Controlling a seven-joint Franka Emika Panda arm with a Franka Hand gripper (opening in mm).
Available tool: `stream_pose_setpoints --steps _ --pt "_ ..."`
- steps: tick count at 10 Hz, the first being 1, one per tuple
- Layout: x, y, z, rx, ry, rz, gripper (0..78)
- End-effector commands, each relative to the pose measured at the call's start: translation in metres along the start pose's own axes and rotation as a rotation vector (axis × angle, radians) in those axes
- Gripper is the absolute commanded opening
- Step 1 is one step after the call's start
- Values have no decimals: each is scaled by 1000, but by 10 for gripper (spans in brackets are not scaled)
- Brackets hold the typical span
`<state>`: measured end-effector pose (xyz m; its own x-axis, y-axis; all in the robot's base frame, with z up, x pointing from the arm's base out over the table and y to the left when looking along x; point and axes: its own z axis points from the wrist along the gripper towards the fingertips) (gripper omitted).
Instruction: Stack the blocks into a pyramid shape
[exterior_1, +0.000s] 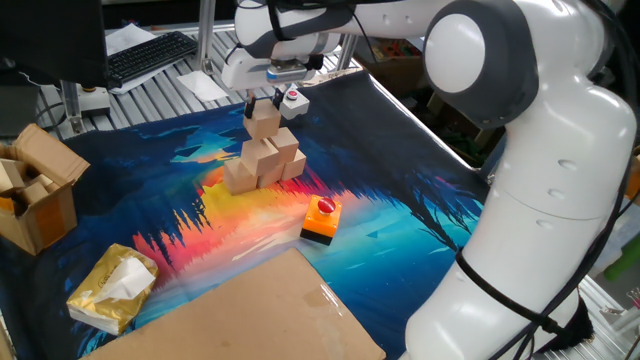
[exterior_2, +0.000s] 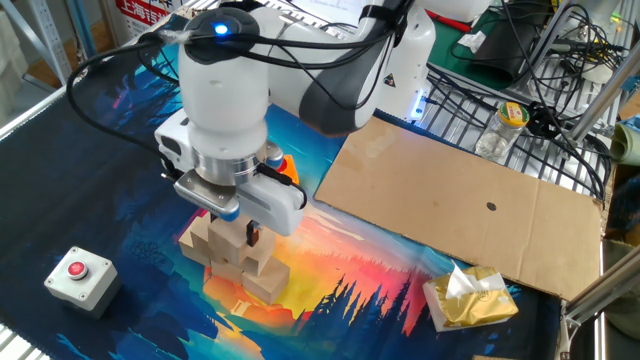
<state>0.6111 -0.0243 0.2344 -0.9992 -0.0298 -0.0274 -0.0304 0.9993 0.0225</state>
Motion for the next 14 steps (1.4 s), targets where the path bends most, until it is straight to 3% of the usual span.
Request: stream_pose_setpoints --steps 1,4,6,8,10,12,14 --pt "-2 0 -2 -25 1 15 12" --pt "-2 0 -2 -23 0 60 12" --pt "-2 0 -2 -17 15 88 12" --pt "-2 0 -2 9 15 70 12" --pt "-1 -2 -4 8 27 49 12" --pt "11 -14 -8 1 32 26 12" --pt "18 -16 -4 -5 28 26 12"
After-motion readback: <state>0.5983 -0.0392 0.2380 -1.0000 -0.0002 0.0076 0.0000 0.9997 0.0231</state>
